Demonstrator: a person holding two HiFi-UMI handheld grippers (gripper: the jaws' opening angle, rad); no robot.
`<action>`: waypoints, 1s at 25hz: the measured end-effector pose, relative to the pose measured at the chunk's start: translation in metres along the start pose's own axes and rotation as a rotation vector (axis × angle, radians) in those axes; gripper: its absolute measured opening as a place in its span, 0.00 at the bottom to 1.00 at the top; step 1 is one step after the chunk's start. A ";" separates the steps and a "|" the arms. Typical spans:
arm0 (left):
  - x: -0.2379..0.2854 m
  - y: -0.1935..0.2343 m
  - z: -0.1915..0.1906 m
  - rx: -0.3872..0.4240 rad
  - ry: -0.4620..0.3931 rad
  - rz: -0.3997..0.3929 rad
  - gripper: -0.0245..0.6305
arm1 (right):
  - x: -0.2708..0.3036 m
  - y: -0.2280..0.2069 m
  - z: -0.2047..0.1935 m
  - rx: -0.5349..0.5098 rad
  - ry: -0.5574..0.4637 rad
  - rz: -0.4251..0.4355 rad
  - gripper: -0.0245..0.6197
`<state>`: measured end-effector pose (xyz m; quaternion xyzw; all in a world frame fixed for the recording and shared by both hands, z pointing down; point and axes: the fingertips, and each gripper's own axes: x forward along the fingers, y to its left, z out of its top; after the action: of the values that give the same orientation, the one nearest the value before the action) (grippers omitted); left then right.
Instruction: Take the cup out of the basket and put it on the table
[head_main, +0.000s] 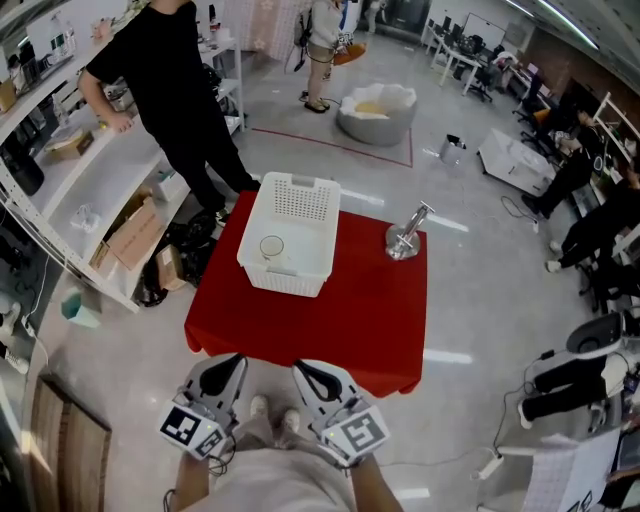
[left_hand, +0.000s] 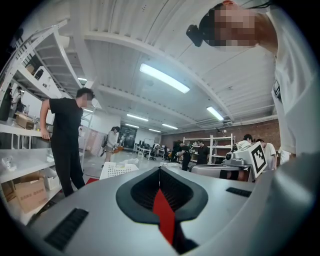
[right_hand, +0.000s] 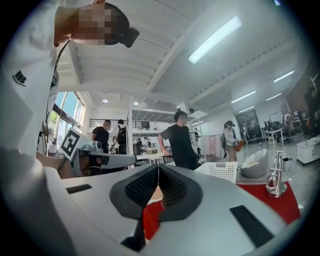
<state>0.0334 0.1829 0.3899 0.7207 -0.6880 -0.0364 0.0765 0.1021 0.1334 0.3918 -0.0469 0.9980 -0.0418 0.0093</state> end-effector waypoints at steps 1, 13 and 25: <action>0.003 0.000 0.000 0.002 0.000 0.002 0.05 | 0.001 -0.003 0.001 0.003 -0.002 0.001 0.05; 0.038 0.037 0.002 0.012 0.003 0.000 0.05 | 0.039 -0.035 -0.005 -0.009 0.007 0.001 0.05; 0.080 0.083 0.005 -0.007 0.014 -0.033 0.05 | 0.089 -0.073 -0.015 0.006 0.041 -0.021 0.05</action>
<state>-0.0448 0.0991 0.4024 0.7319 -0.6754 -0.0352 0.0832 0.0201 0.0539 0.4120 -0.0566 0.9973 -0.0457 -0.0114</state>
